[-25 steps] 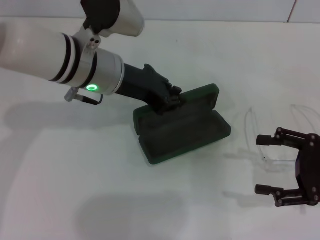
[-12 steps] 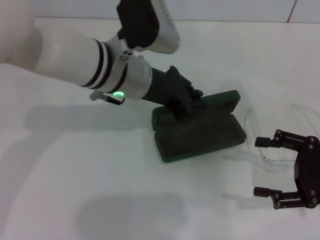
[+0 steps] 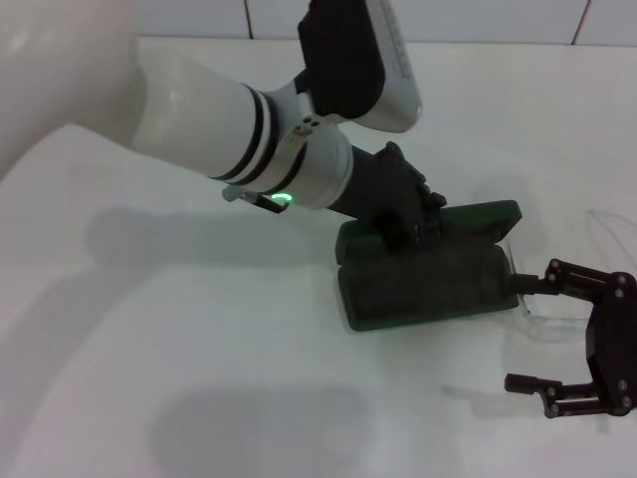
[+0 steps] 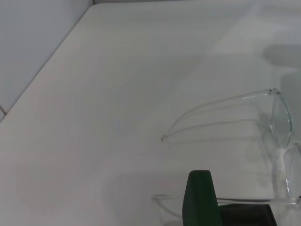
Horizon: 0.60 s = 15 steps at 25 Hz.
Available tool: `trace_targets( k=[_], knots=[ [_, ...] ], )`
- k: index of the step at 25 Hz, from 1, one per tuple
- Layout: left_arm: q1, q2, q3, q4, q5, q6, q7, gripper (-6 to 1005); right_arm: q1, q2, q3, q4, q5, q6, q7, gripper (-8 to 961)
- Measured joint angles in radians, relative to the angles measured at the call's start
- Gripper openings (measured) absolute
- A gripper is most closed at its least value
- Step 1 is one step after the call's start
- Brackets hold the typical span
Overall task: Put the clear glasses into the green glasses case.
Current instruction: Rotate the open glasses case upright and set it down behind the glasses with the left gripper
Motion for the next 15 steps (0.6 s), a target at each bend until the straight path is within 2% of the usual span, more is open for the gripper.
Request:
trace_targets(
  k=[15],
  knots=[
    [-0.033, 0.0, 0.052, -0.032, 0.007, -0.052, 0.028, 195, -0.002, -0.001, 0.0, 0.0, 0.0, 0.0, -0.003, 869]
  ],
)
